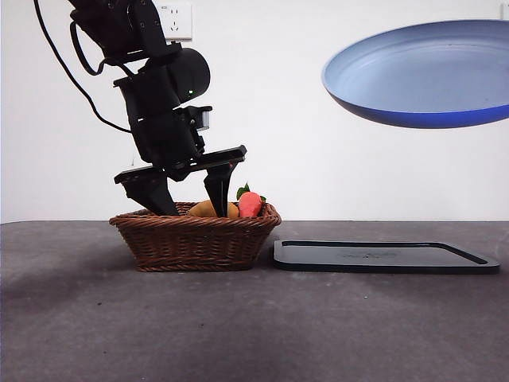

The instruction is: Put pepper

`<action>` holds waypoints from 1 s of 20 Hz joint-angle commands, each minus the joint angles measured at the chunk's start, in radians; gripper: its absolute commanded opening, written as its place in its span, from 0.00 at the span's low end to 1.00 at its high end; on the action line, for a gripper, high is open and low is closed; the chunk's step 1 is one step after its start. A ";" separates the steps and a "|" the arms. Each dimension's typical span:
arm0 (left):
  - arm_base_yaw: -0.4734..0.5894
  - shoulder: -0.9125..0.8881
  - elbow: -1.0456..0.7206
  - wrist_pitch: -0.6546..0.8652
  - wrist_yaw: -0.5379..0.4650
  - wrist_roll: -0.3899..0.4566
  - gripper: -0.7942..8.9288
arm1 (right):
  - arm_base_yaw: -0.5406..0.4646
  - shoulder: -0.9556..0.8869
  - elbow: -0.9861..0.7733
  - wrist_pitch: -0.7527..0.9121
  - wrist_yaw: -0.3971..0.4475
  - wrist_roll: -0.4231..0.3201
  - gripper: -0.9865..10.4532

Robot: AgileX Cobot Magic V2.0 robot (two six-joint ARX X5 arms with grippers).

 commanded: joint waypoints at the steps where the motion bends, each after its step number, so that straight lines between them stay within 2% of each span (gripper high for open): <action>1: -0.013 0.042 0.023 0.014 -0.003 -0.006 0.45 | 0.001 0.004 0.014 0.013 -0.006 0.013 0.09; 5: -0.018 0.048 0.023 0.016 -0.023 -0.006 0.45 | 0.001 0.004 0.014 0.014 -0.035 0.013 0.09; 17: -0.028 0.057 0.022 -0.012 -0.029 -0.007 0.45 | 0.001 0.004 0.014 0.013 -0.031 0.013 0.09; 20: -0.031 0.075 0.022 -0.016 -0.024 -0.030 0.45 | 0.001 0.004 0.014 0.013 -0.031 0.013 0.09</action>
